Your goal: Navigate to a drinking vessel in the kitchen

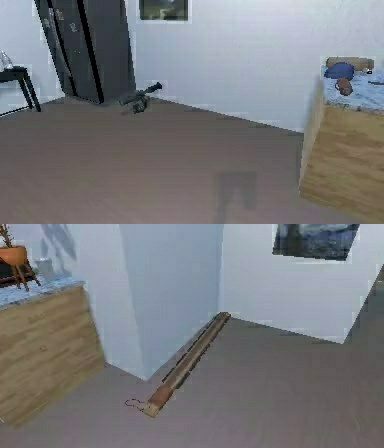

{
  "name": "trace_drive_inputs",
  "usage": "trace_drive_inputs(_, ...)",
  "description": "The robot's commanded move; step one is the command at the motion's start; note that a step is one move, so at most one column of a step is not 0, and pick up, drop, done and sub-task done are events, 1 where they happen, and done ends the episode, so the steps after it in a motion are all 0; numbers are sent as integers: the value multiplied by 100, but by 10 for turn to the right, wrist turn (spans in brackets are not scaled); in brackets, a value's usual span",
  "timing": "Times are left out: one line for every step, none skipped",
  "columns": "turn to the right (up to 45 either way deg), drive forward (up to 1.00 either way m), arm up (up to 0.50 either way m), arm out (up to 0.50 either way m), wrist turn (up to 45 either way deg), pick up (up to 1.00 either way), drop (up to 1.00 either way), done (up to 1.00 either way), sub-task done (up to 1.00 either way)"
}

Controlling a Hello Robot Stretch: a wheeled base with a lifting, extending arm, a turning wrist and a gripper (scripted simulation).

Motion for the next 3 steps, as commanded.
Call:
trace_drive_inputs(-450, 0, 0, 0, 0, 0, 0, 0, 0)
trace_drive_inputs(-60, 0, 0, 0, 0, 0, 0, 0, 0)
trace_drive_inputs(0, 100, 0, 0, 0, 0, 0, 0, 0)
